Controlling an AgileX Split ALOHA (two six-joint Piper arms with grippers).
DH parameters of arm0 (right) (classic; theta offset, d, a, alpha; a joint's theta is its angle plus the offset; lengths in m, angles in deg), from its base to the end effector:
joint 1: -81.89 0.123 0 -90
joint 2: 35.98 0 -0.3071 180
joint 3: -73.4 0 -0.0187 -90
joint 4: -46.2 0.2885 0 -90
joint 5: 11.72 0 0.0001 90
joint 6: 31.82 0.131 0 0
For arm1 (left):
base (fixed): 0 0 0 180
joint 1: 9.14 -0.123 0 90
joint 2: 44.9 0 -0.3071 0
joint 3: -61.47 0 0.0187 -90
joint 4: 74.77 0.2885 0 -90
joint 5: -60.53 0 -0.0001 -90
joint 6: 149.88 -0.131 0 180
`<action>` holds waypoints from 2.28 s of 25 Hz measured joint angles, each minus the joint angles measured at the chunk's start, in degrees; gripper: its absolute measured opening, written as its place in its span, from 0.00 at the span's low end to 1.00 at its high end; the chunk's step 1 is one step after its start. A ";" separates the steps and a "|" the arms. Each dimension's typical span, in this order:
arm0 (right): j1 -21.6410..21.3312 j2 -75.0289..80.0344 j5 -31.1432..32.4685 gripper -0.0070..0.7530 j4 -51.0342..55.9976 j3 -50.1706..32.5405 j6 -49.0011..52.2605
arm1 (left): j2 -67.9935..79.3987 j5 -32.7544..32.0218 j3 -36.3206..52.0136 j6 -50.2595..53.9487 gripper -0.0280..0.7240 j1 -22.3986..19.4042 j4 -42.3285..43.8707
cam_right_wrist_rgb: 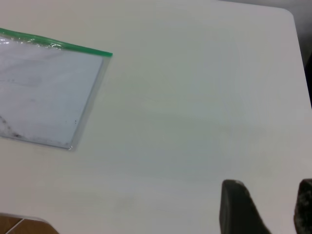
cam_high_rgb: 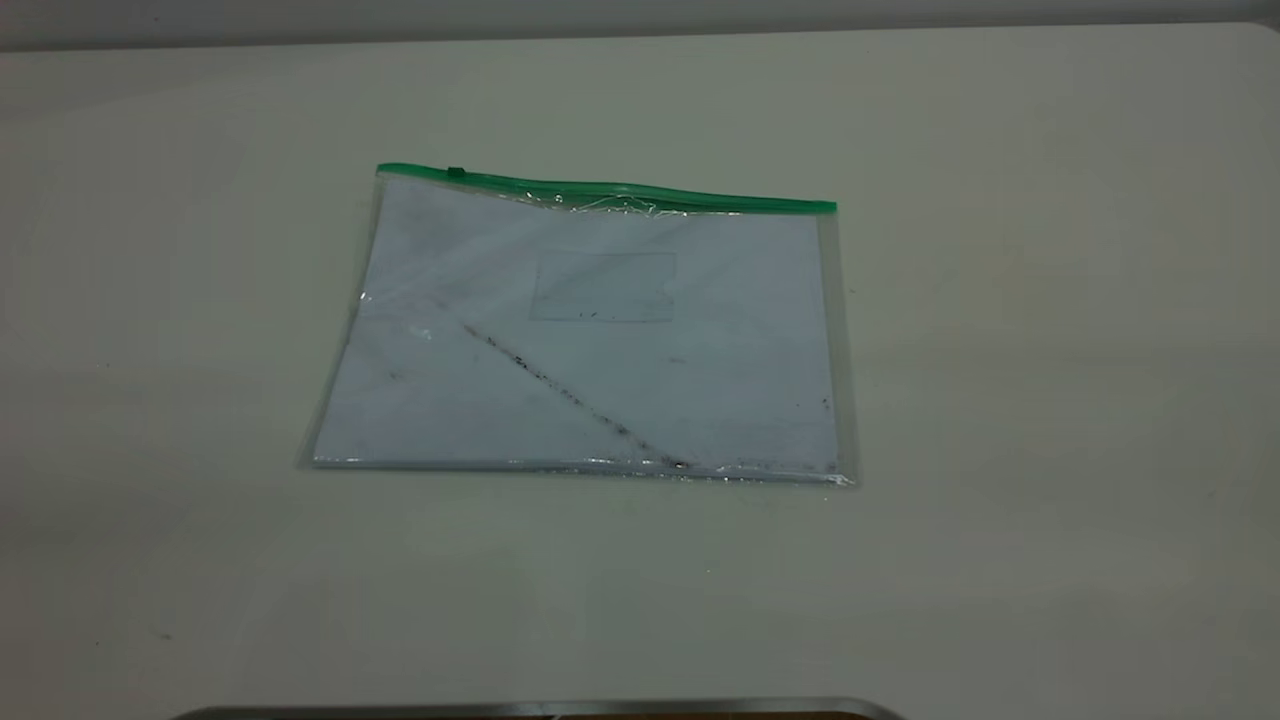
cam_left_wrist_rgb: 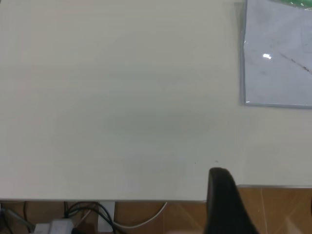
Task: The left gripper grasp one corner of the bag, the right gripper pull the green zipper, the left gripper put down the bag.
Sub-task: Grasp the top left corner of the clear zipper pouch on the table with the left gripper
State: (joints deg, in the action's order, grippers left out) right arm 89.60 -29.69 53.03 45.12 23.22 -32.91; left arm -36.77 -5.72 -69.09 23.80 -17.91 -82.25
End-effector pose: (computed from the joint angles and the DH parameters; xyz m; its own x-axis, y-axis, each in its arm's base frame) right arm 0.0368 0.0027 0.2636 -0.5102 -0.0964 -0.8547 -0.1335 0.9905 -0.0320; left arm 0.0396 -0.0097 0.2648 -0.5496 -0.0271 -0.8350 -0.0218 0.9996 -0.0181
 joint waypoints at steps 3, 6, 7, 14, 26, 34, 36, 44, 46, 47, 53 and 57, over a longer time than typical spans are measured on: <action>0.00 0.00 0.00 0.43 0.00 0.00 0.00 | 0.00 0.00 0.00 0.00 0.67 0.00 0.00; 0.00 0.00 0.00 0.43 0.00 0.00 0.00 | 0.00 0.00 0.00 0.00 0.67 0.00 0.00; 0.00 0.00 0.00 0.43 0.00 0.00 0.00 | 0.00 0.00 0.00 0.00 0.67 0.00 0.00; 0.00 0.00 0.00 0.43 0.00 0.00 0.00 | 0.00 0.00 0.00 -0.06 0.67 0.00 0.00; 0.00 0.00 0.00 0.43 0.00 0.00 0.00 | 0.00 0.28 0.00 -0.06 0.67 0.06 -0.10; 0.00 0.00 0.00 0.43 0.00 0.00 0.00 | 0.00 0.94 0.00 0.00 0.67 0.43 -4.47; 0.00 0.00 0.00 0.43 0.00 0.00 0.00 | 0.00 1.66 0.00 0.00 0.67 0.43 -5.71; 0.00 6.60 -1.97 0.43 8.70 0.00 1.10 | 1.71 8.71 -0.05 -0.17 0.67 0.43 -12.93; 0.00 12.42 -5.24 0.43 10.18 0.19 0.58 | 4.85 9.29 -0.63 -0.17 0.67 0.43 -12.40; 0.00 15.17 -7.69 0.44 10.70 0.24 -0.37 | 7.41 10.02 -1.09 -0.17 0.67 0.43 -11.99; 0.00 37.10 -24.35 0.51 13.48 0.24 -9.54 | 27.82 18.64 -4.91 -3.95 0.67 0.43 -11.75; 0.00 51.55 -33.78 0.62 19.68 2.22 -17.12 | 42.47 24.03 -8.09 -10.03 0.73 0.43 -12.11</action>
State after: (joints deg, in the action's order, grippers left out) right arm 89.60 21.86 19.25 64.80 25.45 -50.03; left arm 5.70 18.31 -77.18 13.76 -17.48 -94.37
